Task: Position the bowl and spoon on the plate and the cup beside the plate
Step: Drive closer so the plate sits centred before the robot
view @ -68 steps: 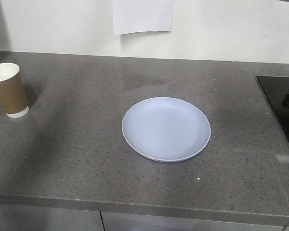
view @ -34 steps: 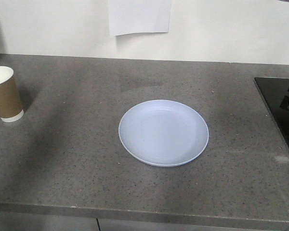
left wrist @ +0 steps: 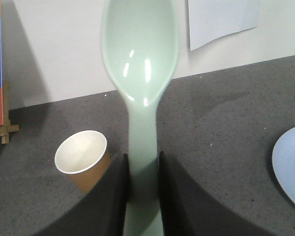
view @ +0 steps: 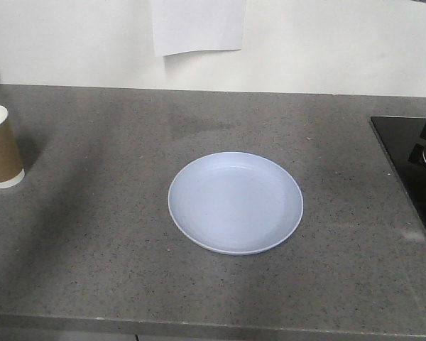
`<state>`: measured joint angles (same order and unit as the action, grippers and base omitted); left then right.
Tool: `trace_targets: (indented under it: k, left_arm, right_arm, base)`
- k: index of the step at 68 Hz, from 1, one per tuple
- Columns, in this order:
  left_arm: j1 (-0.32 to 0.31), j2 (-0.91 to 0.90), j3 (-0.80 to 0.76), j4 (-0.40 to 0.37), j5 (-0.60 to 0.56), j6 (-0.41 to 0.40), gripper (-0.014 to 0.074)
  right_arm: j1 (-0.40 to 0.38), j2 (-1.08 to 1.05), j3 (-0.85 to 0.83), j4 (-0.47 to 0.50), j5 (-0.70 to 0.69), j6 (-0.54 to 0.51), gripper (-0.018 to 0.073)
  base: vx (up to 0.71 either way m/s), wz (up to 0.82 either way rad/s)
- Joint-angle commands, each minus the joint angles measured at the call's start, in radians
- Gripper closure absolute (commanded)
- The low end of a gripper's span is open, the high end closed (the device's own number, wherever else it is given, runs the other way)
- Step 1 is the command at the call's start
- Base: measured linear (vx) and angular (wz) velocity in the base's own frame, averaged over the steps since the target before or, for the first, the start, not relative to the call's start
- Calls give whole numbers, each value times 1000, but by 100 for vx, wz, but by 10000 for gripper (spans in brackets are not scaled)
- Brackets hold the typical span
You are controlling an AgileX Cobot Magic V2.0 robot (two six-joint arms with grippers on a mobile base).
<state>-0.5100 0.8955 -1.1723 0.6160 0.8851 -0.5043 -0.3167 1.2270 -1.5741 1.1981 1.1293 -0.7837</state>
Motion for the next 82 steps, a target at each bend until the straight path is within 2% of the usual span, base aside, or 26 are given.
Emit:
trace_targets:
  k: [1,82]
  left_arm:
    - [0,-7,-23,33,-58,-7,602]
    - [0,-7,-23,33,-58,-7,602]
  right_arm:
    - [-2,-24,-24,64,-39,-10,564]
    - [-2,-24,-24,64,-39,-10,564]
  base:
    - [3,-4]
    - [3,-2]
